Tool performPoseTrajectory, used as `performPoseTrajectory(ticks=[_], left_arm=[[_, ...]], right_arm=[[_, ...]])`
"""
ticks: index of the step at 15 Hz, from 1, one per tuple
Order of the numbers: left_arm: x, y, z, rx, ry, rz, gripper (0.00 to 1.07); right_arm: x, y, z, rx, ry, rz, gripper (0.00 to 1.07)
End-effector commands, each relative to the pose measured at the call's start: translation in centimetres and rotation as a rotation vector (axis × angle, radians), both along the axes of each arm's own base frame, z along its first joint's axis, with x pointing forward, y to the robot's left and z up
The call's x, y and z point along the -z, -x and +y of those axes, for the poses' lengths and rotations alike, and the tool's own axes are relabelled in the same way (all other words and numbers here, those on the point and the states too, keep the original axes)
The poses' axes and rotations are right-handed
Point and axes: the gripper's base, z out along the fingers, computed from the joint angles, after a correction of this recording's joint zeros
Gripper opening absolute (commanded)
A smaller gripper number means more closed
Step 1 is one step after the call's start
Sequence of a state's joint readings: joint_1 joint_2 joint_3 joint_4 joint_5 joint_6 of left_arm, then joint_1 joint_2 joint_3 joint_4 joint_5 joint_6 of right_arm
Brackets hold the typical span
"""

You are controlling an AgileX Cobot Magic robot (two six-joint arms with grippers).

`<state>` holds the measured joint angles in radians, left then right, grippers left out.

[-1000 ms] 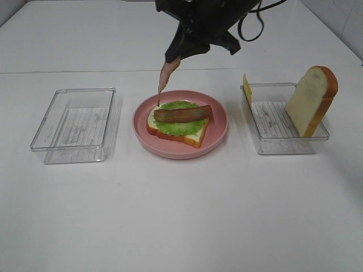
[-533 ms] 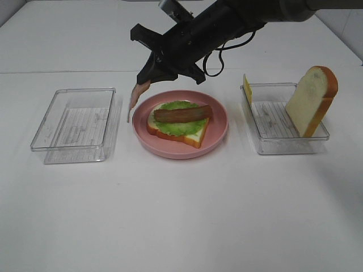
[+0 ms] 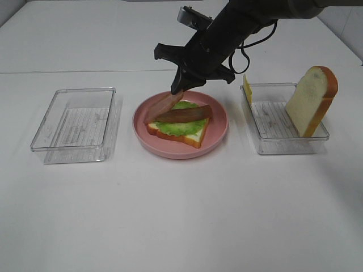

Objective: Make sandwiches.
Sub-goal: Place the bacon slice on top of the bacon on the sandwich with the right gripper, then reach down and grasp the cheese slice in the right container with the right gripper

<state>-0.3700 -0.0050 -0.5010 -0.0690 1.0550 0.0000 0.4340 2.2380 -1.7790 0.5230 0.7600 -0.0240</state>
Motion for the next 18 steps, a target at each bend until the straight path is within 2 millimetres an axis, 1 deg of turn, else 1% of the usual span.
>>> performPoseTrajectory(ticks=[1,3,7,8,9,11,12,13,15,16,17,18], left_arm=[[0.0,0.2,0.1,0.007,0.005,-0.028,0.76],[0.0,0.2,0.1,0.007,0.005,-0.028,0.76],[0.0,0.2,0.1,0.007,0.005,-0.028,0.76],[0.0,0.2,0.1,0.007,0.005,-0.028,0.76],[0.0,0.2,0.1,0.007,0.005,-0.028,0.76],[0.0,0.2,0.1,0.007,0.005,-0.028,0.76],[0.0,0.2,0.1,0.007,0.005,-0.028,0.76],[0.0,0.2,0.1,0.007,0.005,-0.028,0.76],[0.0,0.2,0.1,0.007,0.005,-0.028,0.76],[0.0,0.2,0.1,0.007,0.005,-0.028,0.76],[0.0,0.2,0.1,0.007,0.005,-0.028,0.76],[0.0,0.2,0.1,0.007,0.005,-0.028,0.76]], right_arm=[[-0.1,0.1,-0.8,0.004,0.08,0.006,0.0],[0.2,0.2,-1.3,-0.001,0.14,0.013,0.0],[0.3,0.4,-1.5,-0.009,0.173,0.031,0.0],[0.3,0.4,-1.4,-0.012,0.174,0.036,0.03],[0.3,0.5,-1.4,-0.012,0.17,0.041,0.15],[0.3,0.5,-1.4,-0.012,0.17,0.041,0.5],[0.3,0.5,-1.4,-0.014,0.172,0.046,0.63],[0.3,0.6,-1.4,-0.019,0.175,0.054,0.67],[-0.2,0.7,-1.5,-0.038,0.187,0.073,0.67],[-0.8,0.9,-1.5,-0.054,0.199,0.086,0.67],[-2.1,0.9,-1.7,-0.076,0.225,0.08,0.67],[-2.5,0.9,-1.8,-0.084,0.234,0.078,0.67]])
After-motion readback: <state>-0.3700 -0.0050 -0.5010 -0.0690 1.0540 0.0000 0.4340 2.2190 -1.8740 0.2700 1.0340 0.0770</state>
